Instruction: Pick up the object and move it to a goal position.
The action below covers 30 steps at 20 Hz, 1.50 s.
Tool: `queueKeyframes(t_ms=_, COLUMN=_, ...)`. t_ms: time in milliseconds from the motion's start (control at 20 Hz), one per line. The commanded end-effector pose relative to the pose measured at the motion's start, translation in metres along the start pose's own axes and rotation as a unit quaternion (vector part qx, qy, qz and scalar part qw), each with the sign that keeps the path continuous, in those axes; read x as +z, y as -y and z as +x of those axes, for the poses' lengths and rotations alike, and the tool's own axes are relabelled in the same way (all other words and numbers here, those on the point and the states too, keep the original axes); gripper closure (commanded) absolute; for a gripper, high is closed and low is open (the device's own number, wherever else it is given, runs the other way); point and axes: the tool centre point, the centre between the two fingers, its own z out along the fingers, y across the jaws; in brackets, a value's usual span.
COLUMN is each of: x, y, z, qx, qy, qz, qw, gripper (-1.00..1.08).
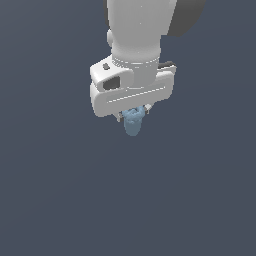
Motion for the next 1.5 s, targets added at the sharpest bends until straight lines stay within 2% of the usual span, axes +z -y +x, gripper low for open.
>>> queueKeyframes(t_ms=0, x=-0.016, y=0.004, z=0.008, qx=0.0, qy=0.0, qz=0.0, qw=1.0, gripper=1.08)
queueKeyframes(t_ms=700, x=-0.083, y=0.02, z=0.042, qx=0.0, qy=0.0, qz=0.001, qw=1.0, gripper=1.08)
queueKeyframes(t_ms=1450, x=-0.121, y=0.028, z=0.062, qx=0.0, qy=0.0, qz=0.001, qw=1.0, gripper=1.08)
